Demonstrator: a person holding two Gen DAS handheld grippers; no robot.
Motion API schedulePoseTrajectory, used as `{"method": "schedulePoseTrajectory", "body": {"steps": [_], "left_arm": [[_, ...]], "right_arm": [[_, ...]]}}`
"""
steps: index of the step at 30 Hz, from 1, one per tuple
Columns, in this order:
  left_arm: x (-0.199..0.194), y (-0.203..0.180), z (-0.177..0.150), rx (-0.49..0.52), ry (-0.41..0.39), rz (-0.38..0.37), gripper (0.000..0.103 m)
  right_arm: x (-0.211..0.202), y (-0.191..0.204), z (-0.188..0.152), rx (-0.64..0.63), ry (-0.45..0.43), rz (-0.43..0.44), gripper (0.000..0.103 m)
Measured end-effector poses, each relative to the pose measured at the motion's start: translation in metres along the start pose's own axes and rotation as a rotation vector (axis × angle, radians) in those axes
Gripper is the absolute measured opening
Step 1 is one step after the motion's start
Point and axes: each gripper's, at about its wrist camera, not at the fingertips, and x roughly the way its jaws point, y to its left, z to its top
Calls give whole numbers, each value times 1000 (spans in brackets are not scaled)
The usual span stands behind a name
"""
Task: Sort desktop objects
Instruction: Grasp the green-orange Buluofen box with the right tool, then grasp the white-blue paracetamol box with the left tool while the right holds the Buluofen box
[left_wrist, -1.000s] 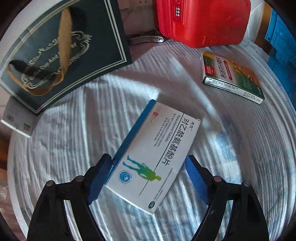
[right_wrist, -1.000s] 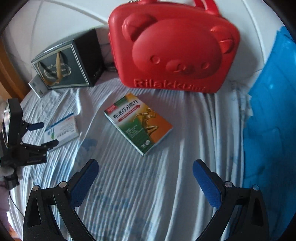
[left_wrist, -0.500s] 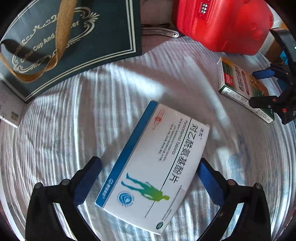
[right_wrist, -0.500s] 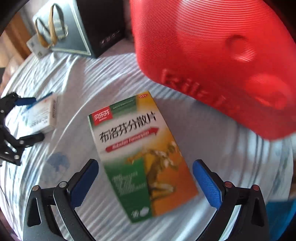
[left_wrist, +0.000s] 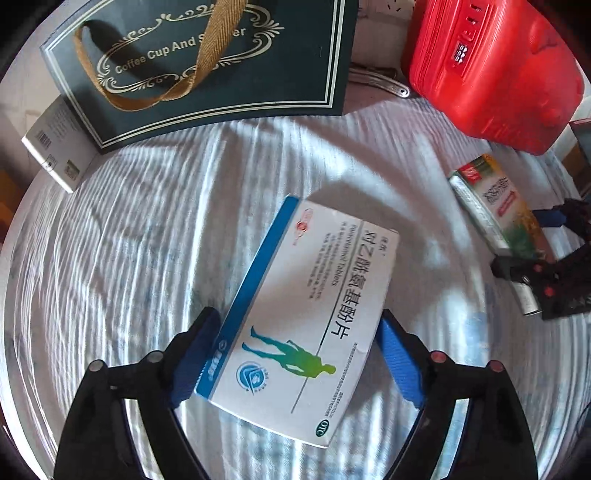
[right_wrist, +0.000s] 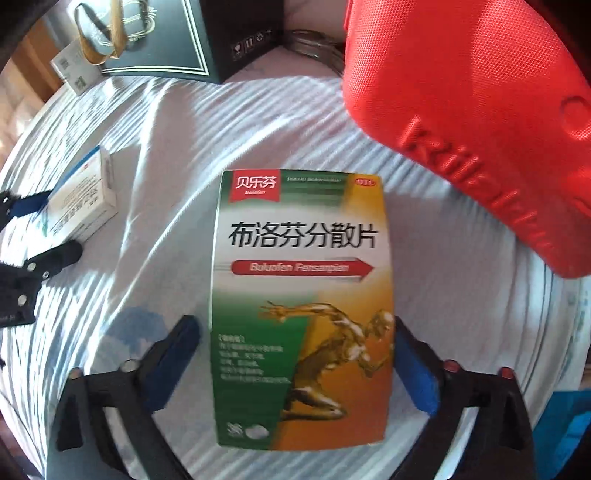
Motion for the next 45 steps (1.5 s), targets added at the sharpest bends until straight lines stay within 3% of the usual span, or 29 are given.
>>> {"method": "schedulePoseTrajectory", "body": {"steps": [1,8,10,13,18,22,26,28,29,31,32,34,35,36,41,43,45], "left_arm": [[-6,2,-4,-10,-12,-2,82],[-72,7,-63,-83,-95,-17,75],[-92,8,-84,-89,-103,-33,53],[-99,12,-110,-134,-37,-98,49],[-85,6,-150,-138,65,-52,49],[-87,10,-150,-140,72,-13,49],[-84,9,-123,-137,44,-11,49],[-76,5,-105,-126,30,-22,57],[-68,5,-98,-120,39,-11,68],[-52,2,-88,-104,61,5,72],[-47,2,-87,-88,53,46,78],[-29,4,-87,-78,98,60,80],[-21,8,-90,-93,96,51,98],[-12,11,-94,-107,101,62,103],[2,13,-112,-94,-70,66,103],[9,13,-114,-88,-90,63,103],[16,14,-112,-95,-57,60,102]], "right_arm": [[-6,1,-2,28,-18,-8,87],[-55,36,-63,103,-116,7,87],[-79,51,-90,105,-157,7,87],[-113,73,-126,122,-187,28,87],[-133,95,-176,141,-157,48,87],[-119,89,-198,183,-116,7,87],[-101,76,-210,238,-82,-2,87],[-94,71,-210,257,-71,0,87],[-90,68,-208,265,-66,0,87],[-84,64,-205,279,-59,-1,87],[-81,62,-203,282,-58,-2,87],[-75,60,-197,282,-57,3,87],[-73,59,-194,280,-60,8,87],[-70,58,-192,278,-60,9,88],[-57,53,-189,300,-52,16,103],[-54,53,-186,302,-45,9,103],[-48,54,-183,296,-25,-4,103]]}}
